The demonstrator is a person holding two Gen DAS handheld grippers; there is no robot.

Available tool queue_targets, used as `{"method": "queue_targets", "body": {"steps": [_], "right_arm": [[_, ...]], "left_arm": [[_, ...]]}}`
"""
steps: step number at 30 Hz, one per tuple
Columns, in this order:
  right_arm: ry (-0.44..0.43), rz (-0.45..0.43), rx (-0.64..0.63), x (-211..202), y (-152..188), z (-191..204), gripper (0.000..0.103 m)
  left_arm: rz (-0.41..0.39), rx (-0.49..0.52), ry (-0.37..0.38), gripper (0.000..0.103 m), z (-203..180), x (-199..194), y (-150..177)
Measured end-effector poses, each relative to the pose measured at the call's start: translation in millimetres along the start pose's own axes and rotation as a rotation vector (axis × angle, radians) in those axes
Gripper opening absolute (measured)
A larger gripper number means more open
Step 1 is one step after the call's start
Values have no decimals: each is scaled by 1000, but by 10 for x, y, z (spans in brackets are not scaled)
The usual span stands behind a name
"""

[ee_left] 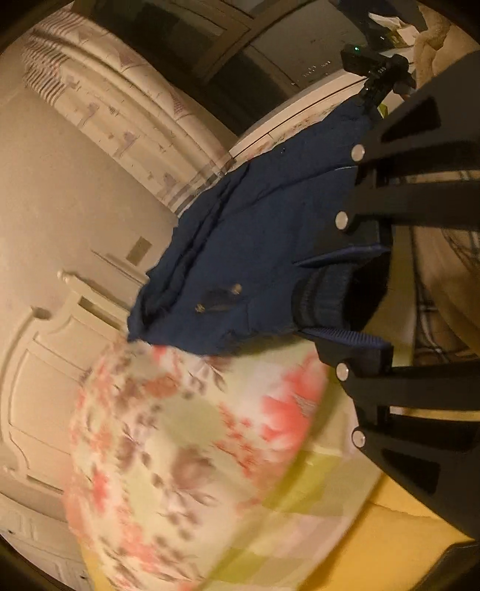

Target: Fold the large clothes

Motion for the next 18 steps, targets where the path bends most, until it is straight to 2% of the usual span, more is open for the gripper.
{"method": "queue_targets", "body": {"steps": [1,2,5,6,8,10,11,12,14,15,16,18], "right_arm": [[7,0,-6,36,-17,11,78],[17,0,-9,72,-33,18,78],[53,2,-32,188,-88,52,78],[59,1,-36,213,-100,60,78],[59,-2,-33,227,-109,51,78],[57,-7,-24,253,-138,38,77],[63,-9,-21,276,-155,37,76],[74,-13,-25,281,-158,39,69],[148,-27,-53,318,-178,42,46],[184,-35,-67,320,-186,31,39],[183,-38,-68,303,-188,19,32],[201,-42,-76,255,-183,4,26]], "left_arm": [[0,8,-8,32,-6,43,-24],[2,9,-9,37,-4,98,-42],[35,-43,23,65,82,386,-54],[43,-60,29,70,105,444,-44],[28,-61,24,75,85,521,-57],[41,-22,7,76,15,601,-117],[36,-5,-4,73,-17,630,-159],[37,2,-19,51,-22,655,-181],[46,31,-79,27,-36,680,-236],[28,37,-74,22,-54,639,-245],[19,51,-79,20,-75,600,-241],[17,134,-133,16,-195,494,-204]]}}
Point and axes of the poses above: each gripper's, at about its wrist camera, not at the fingertips, and x roughly the way its jaws point, z to its left, y to its underside, the point moved 3 cm from there along x, roughly the way its jaws point, and after that the axes turned 14 degrees about x, right-handed, at the moved point
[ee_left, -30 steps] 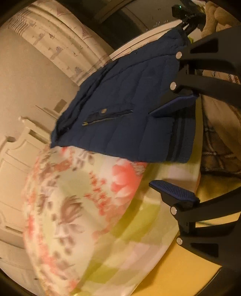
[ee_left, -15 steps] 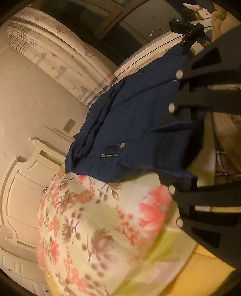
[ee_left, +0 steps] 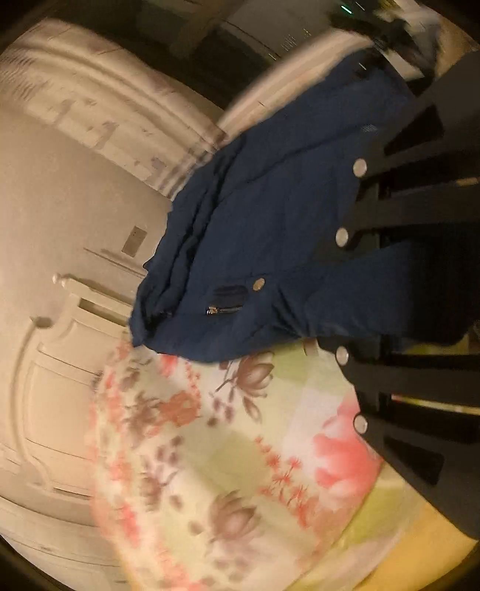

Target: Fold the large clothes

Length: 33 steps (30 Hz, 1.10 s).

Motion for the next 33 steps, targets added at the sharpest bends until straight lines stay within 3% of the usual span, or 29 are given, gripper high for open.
{"method": "queue_targets", "body": {"steps": [4,7,9,13,14,16,18,19,20,21,23,26,27,28,31,32,33], "right_arm": [[42,-53,-70,-312,45,59,18],[32,-139,-84,-820,67,138,17],[-6,-195,-96,-1147,65,264,17],[-70,-329,-172,-1497,-336,646,17],[-89,-351,-189,-1499,-485,715,17],[-102,-355,-216,-1338,-930,877,17],[-131,-283,-171,-922,-1481,948,19],[-127,-229,-142,-687,-1693,957,20],[-102,-181,-115,-420,-1902,948,20],[-65,-116,-85,-3,-2163,912,23],[-61,0,-1,579,-2445,782,24],[-103,171,257,1368,-2751,310,47],[-144,190,342,1535,-2837,142,75],[-203,175,397,1596,-2919,26,91],[-319,83,501,1519,-3143,-230,91],[-309,58,494,1479,-3225,-266,91],[-246,37,437,1468,-3318,-298,91]], "left_arm": [[-19,30,37,14,-129,-399,55],[-103,88,101,14,-351,-966,-17],[-164,107,106,14,-440,-1251,-118],[-280,-10,198,16,-262,-1370,-617],[-298,-80,215,19,-119,-1285,-836],[-272,-212,254,30,118,-1014,-1194],[-223,-300,244,48,305,-620,-1555],[-195,-309,191,54,367,-383,-1735],[-189,-290,49,78,421,-109,-1944],[-192,-268,-52,94,470,63,-2064],[-164,-232,-151,94,562,578,-2277],[-30,-301,-162,94,817,1205,-2338],[-13,-325,-162,94,884,1301,-2317],[-1,-341,-166,94,966,1374,-2293],[7,-332,-225,94,1216,1435,-2191],[9,-324,-233,94,1247,1424,-2157],[14,-307,-232,94,1303,1435,-2129]]}}
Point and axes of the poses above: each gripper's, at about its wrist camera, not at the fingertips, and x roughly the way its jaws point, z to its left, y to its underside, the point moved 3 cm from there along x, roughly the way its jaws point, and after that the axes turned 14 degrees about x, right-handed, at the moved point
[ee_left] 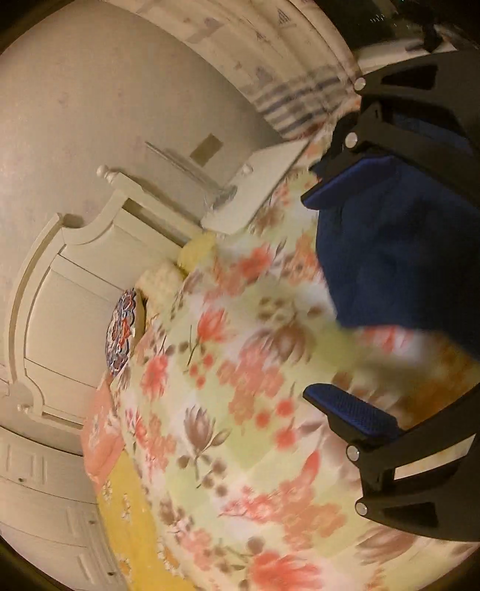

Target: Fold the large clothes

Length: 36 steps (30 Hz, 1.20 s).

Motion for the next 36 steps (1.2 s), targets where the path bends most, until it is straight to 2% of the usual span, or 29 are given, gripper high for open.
{"method": "queue_targets", "body": {"steps": [2,4,6,8,13,18,23,24,25,26,27,28,29,31,34,36], "right_arm": [[145,8,-122,109,-30,14,91],[274,70,-221,336,20,-74,91],[334,127,-276,510,134,-174,91],[381,169,-352,650,300,-251,91],[353,206,-401,774,479,-361,89],[308,235,-351,813,427,-456,88],[279,262,-356,792,449,-362,77],[274,269,-359,794,454,-349,74],[272,268,-372,791,466,-330,65],[266,254,-393,780,486,-304,60],[255,233,-445,754,543,-246,49],[261,206,-495,721,590,-191,36],[285,158,-554,671,650,-126,30],[313,88,-631,550,766,-26,21],[329,8,-685,308,875,82,17],[312,-31,-687,106,879,180,16]], "left_arm": [[25,46,42,94,19,84,30],[58,84,106,94,-38,182,54],[117,141,201,94,-173,305,124],[136,186,238,94,-288,365,200],[174,308,252,95,-541,464,310],[209,371,230,94,-668,594,208],[256,430,303,93,-937,747,141],[270,451,315,89,-1017,792,161],[280,467,318,84,-1064,820,183],[292,489,310,63,-1122,855,224],[299,515,255,40,-1154,889,271],[292,526,229,33,-1164,887,304],[267,530,224,22,-1165,841,324],[189,531,189,17,-1125,652,331],[73,512,160,16,-998,210,304],[21,498,169,16,-927,-71,231]]}}
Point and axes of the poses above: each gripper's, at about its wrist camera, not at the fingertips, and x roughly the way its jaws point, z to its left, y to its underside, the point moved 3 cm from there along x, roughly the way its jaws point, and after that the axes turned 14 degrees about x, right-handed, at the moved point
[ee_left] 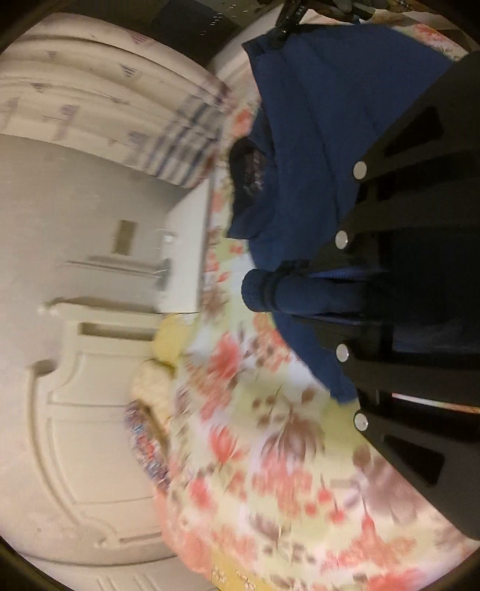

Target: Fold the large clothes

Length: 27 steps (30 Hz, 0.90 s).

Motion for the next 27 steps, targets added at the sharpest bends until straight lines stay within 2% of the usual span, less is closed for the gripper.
{"method": "queue_targets", "body": {"steps": [2,6,8,11,14,17,18,20,23,27], "right_arm": [[-16,-36,1,-173,-117,42,15],[8,-112,-25,-346,-549,300,15],[45,-111,-2,-235,-755,318,15],[91,-92,27,55,-937,245,15],[149,-14,71,506,-872,106,15],[218,80,80,975,-544,-54,15],[230,123,100,1149,-389,-148,15],[215,137,130,1246,-272,-225,16],[206,107,119,1150,-332,-208,16],[114,31,183,829,-591,-230,16]], "left_arm": [[-39,3,-5,16,18,-226,-116],[-109,27,-75,16,-3,-540,-640],[-93,12,-118,16,24,-444,-862],[-49,-19,-152,16,80,-133,-996],[38,-42,-191,17,149,369,-885],[136,-10,-275,18,83,929,-513],[178,17,-303,19,36,1112,-341],[221,45,-334,19,-20,1281,-198],[145,72,-366,19,-12,1072,-336],[73,51,-337,19,10,789,-611]]}}
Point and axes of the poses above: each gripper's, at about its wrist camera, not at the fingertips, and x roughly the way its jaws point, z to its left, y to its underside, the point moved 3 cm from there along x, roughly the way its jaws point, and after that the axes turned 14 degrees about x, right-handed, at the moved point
